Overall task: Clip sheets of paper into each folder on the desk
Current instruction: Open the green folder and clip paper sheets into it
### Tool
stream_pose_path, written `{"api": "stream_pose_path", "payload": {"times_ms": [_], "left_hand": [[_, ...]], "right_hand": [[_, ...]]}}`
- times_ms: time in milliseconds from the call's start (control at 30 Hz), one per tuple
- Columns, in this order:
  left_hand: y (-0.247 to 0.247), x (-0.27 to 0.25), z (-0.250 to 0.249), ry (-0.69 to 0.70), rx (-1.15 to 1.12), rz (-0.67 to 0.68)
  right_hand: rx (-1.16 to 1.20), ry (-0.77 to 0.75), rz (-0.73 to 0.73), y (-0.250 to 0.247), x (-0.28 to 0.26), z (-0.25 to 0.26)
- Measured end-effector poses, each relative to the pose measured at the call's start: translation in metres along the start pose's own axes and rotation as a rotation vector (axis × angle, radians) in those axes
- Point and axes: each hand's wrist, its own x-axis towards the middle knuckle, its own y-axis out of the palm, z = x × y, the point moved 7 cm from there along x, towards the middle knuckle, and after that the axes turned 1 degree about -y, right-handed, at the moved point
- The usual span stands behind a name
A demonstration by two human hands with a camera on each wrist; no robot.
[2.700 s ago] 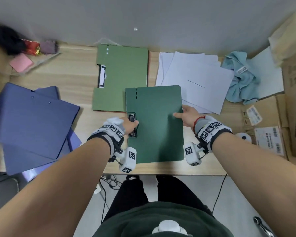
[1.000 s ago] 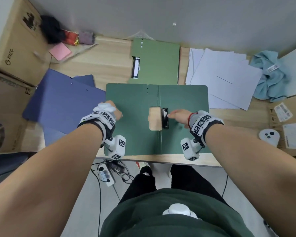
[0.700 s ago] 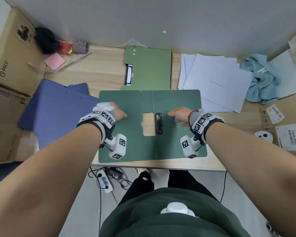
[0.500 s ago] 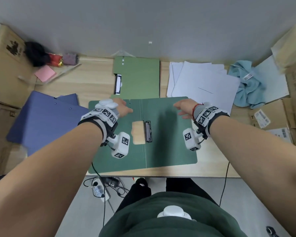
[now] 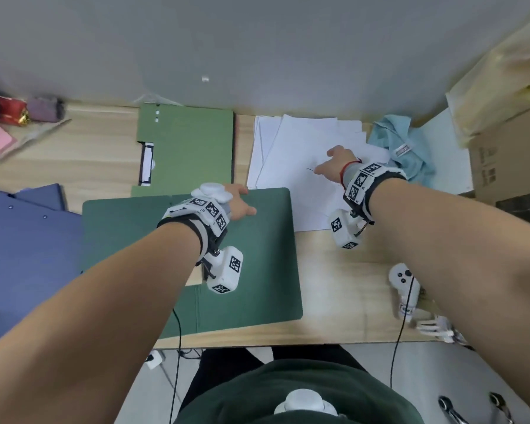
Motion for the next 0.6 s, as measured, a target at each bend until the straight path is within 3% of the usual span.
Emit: {"api": "stream_pose_path", "payload": {"times_ms": [200,333,600], "left_hand": [[0.01,0.028,-0.018,0.053,0.206,0.092],[0.03,0.035,-0.021,0.034,0.344,0.229],[0.024,0.035,-0.025,0.03,0.45,0.371]], "right_hand": [[-0.208,0.008,-0.054,-0.011,0.056,0.001],[-0.426,0.015,-0.019,-0.007,0.087,-0.003],[-0.657,0.06,-0.06,-0.009,0.107,-0.016]]}}
